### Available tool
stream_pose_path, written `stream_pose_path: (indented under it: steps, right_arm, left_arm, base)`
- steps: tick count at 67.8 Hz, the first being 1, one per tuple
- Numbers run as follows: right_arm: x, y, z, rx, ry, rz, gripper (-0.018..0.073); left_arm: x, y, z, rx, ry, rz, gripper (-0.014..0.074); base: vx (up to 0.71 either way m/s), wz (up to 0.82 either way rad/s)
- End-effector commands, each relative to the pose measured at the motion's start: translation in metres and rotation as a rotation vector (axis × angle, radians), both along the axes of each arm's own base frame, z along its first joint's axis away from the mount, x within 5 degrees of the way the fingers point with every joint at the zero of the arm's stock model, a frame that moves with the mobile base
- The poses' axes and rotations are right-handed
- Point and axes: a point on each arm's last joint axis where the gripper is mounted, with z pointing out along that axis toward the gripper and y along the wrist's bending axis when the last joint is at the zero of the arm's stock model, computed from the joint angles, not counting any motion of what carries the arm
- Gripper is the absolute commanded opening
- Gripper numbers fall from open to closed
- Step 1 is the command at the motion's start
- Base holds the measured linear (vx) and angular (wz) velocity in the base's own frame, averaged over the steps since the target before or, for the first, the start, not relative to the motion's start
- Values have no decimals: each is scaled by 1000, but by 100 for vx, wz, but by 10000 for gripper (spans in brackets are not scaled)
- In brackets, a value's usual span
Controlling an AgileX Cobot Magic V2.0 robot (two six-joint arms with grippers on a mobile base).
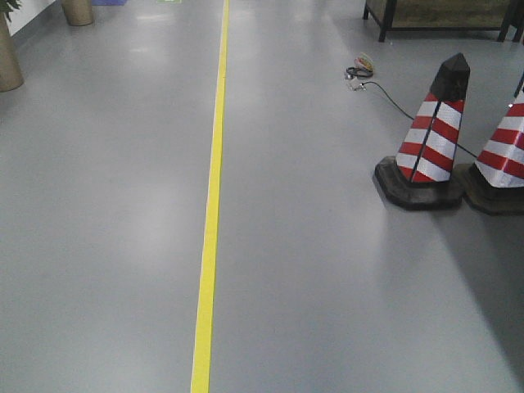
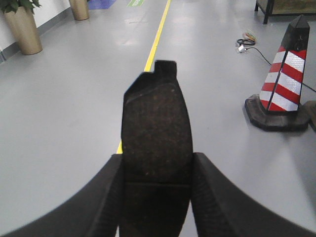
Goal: Move and align brake pads A on conveyor
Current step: 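Drive the base to the conveyor holding pads in both grippers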
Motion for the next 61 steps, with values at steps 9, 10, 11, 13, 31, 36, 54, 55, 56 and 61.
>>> stream_pose_path:
  steps: [9,10,11,13,31,36,54,55,56,61]
  right_arm:
    - [1,0,18,6,-121,-5,-7]
    - [1,0,18,6,-121,-5,-7]
    - [1,0,18,6,-121,-5,-7]
    - [1,0,18,6,-121,-5,-7]
    - [1,0,18,6,-121,-5,-7]
    - [1,0,18,6,-121,-5,-7]
    - [1,0,18,6,-121,-5,-7]
    - [1,0,18,6,-121,-5,-7]
    - [1,0,18,6,-121,-5,-7]
    - [1,0,18,6,-121,-5,-7]
  left_arm:
    - [2,1,17,-27,-110,11,-6]
    - [2,1,17,-27,-110,11,-6]
    - [2,1,17,-27,-110,11,-6]
    - [2,1,17,-27,-110,11,-6]
    - [2,1,17,-27,-110,11,-6]
    - [2,1,17,-27,-110,11,-6]
    - [2,1,17,-27,-110,11,-6]
    - [2,1,17,-27,-110,11,-6]
    - [2,1,17,-27,-110,11,-6]
    - [2,1,17,-27,-110,11,-6]
  base:
    - [73,-4]
    - [73,-3]
    - [73,-3]
    - [73,-3]
    - [71,-1]
    - [68,-1]
    - [65,-6]
    - [63,-6]
    - [63,-6]
    - [63,-6]
